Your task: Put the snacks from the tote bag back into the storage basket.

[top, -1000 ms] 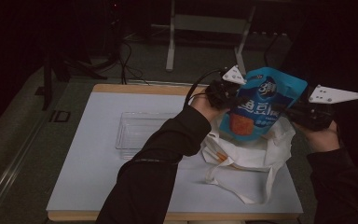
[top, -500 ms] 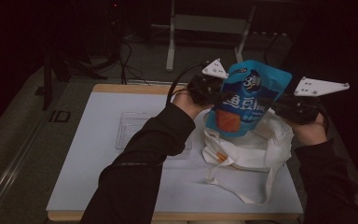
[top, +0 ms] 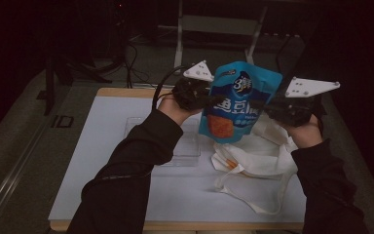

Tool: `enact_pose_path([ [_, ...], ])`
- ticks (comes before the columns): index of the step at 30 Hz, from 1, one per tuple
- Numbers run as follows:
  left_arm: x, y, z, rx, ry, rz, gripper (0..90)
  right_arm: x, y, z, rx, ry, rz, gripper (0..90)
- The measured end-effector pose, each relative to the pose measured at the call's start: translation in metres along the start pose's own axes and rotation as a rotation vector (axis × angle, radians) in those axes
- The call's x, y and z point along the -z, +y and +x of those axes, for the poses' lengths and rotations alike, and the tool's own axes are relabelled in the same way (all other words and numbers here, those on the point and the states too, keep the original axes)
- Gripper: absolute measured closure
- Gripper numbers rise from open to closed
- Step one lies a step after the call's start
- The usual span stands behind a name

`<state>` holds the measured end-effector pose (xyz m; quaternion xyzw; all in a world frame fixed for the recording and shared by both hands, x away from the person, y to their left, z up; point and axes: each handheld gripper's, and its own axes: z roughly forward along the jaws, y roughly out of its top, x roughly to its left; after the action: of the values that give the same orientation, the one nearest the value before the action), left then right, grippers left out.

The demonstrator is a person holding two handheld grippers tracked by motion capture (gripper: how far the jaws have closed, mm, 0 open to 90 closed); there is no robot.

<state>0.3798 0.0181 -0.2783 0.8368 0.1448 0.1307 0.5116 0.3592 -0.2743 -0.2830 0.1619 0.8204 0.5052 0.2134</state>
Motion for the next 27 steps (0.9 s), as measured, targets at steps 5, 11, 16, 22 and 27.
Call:
enact_pose_path([
  [5, 0.013, -0.009, 0.003, 0.008, 0.014, -0.001, 90.0, -0.014, 0.006, 0.006, 0.014, 0.02, 0.003, 88.6],
  [11, 0.029, -0.02, 0.008, 0.016, 0.024, 0.001, 90.0, -0.03, 0.013, 0.012, 0.019, 0.048, 0.002, 88.6],
  [16, 0.043, -0.03, 0.011, 0.023, 0.032, 0.003, 90.0, -0.044, 0.018, 0.019, 0.029, 0.07, 0.002, 88.6],
  [22, 0.058, -0.043, 0.018, 0.043, 0.024, -0.006, 90.0, -0.06, 0.024, 0.026, 0.044, 0.091, 0.003, 88.6],
  [27, 0.07, -0.054, 0.021, 0.041, 0.032, -0.001, 90.0, -0.074, 0.027, 0.032, 0.043, 0.123, 0.0, 88.6],
])
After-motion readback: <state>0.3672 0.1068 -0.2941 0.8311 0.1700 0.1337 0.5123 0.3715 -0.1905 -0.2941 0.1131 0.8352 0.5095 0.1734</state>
